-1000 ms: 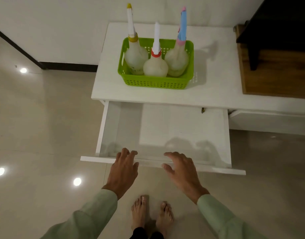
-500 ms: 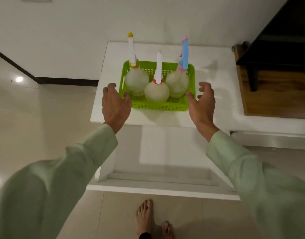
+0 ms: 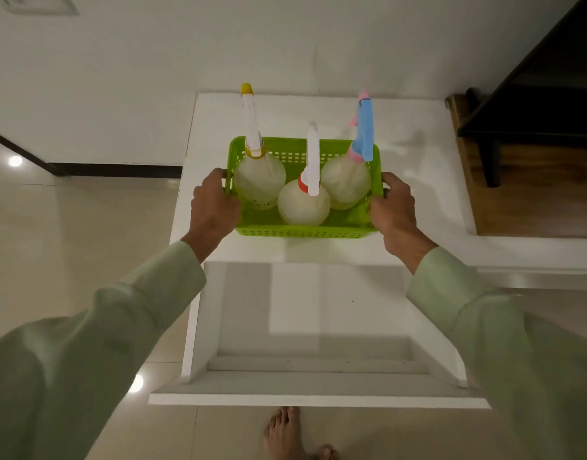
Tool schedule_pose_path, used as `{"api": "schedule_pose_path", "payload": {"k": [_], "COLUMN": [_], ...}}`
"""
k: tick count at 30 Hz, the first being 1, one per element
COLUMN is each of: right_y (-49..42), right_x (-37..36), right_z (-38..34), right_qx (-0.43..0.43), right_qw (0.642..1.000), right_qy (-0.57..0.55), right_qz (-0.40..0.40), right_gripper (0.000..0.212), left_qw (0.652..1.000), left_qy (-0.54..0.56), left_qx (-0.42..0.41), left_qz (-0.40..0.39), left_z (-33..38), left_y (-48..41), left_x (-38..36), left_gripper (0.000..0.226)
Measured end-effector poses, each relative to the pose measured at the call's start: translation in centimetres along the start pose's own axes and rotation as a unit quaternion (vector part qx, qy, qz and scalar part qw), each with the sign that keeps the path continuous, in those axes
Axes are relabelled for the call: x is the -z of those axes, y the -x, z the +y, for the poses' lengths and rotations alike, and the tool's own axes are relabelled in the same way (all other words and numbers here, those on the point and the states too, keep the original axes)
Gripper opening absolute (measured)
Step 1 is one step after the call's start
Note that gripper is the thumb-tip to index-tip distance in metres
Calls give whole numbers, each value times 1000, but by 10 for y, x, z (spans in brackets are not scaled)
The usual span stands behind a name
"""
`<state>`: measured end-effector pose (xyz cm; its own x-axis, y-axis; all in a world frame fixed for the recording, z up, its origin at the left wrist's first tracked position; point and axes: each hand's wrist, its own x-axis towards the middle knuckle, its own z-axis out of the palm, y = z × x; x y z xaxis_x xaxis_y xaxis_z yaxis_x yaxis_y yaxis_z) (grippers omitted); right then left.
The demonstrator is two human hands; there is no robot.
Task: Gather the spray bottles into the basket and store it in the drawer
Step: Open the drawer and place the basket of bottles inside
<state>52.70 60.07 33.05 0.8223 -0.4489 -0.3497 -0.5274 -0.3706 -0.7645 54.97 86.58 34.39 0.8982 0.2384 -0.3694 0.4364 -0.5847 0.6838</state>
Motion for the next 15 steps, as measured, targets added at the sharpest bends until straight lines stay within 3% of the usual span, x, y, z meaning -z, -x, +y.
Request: {"api": "schedule_pose_path", "payload": {"k": [8, 15], "right_y": [86, 161], "right_x": [36, 52], "right_z": [38, 124], "right_qx": [45, 33], "right_qw": [999, 997], "right_qy": [-20, -42], "right_qz": [-15, -52], "right_gripper": [49, 59], "left_qw": [999, 999], "left_qy": [14, 37], "left_qx": [-37, 12], "left_qz": [13, -24], "left_z": [-38, -97], "left_y": [105, 192], "left_x": [19, -4], "left_gripper": [46, 40]}}
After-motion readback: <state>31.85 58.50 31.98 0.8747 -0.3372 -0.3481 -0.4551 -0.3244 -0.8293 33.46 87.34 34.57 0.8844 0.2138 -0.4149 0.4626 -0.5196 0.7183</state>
